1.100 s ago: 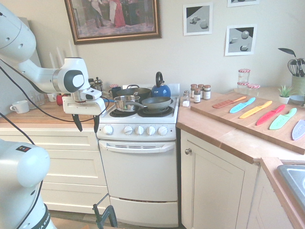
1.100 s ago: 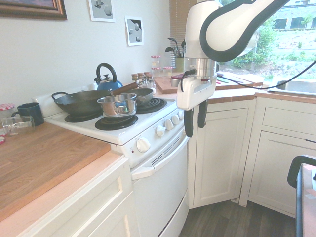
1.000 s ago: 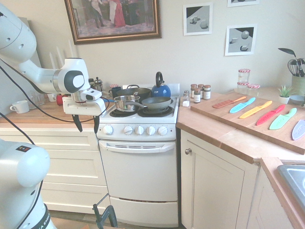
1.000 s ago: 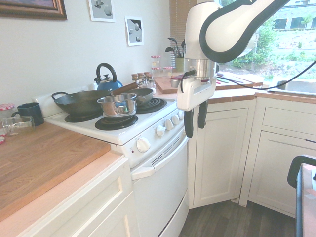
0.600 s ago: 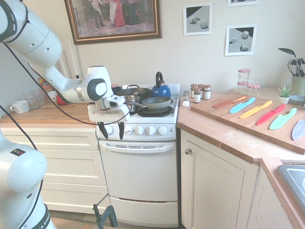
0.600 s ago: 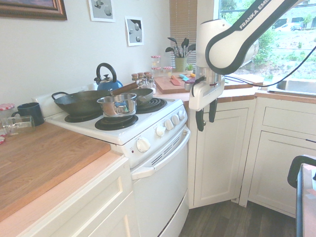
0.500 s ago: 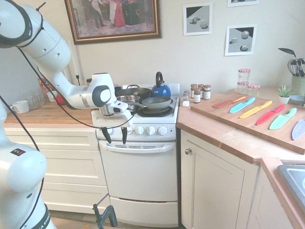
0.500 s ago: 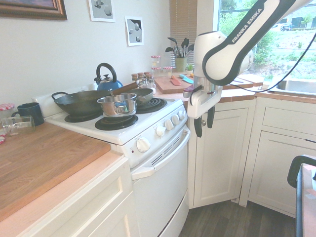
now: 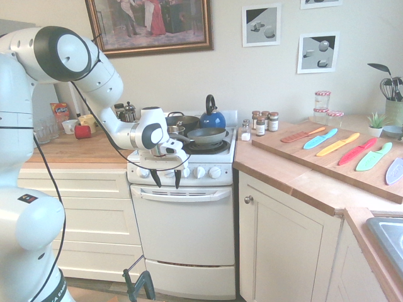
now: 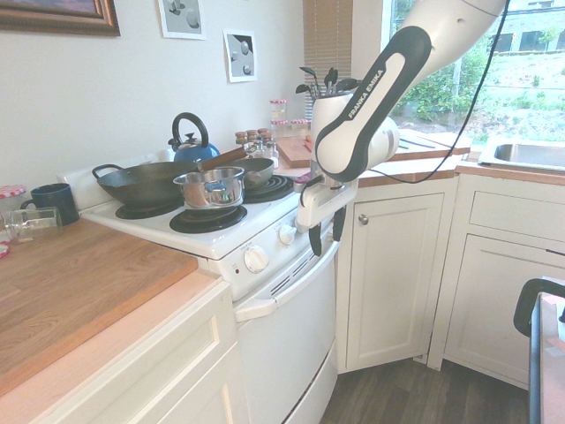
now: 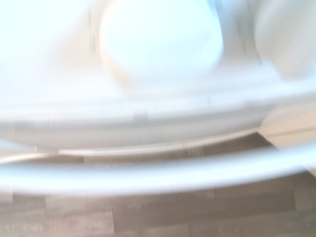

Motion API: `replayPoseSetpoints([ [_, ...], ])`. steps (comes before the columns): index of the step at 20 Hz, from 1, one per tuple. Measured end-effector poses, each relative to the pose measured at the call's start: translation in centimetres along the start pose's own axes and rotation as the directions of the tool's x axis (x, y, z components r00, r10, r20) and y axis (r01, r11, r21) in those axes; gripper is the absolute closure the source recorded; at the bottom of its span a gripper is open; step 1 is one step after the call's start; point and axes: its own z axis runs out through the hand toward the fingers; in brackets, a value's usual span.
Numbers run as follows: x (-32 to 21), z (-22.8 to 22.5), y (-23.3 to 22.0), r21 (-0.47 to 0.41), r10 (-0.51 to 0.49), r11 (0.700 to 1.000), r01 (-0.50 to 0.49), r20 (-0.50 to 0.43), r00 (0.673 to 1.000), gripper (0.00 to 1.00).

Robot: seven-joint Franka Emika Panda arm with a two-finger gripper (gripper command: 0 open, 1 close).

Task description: Open the oven

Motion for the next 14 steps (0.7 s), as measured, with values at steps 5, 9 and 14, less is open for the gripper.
replayPoseSetpoints([
  [5,1.8,2.8,-2.1,0.012,-0.027,1.0,0.027,0.018,0.999,0.0],
  [9,2.5,4.8,-3.4,0.018,-0.041,0.999,0.041,0.021,0.999,0.0],
  [14,2.4,7.0,-2.7,0.027,-0.088,0.996,0.087,0.039,0.995,0.0],
])
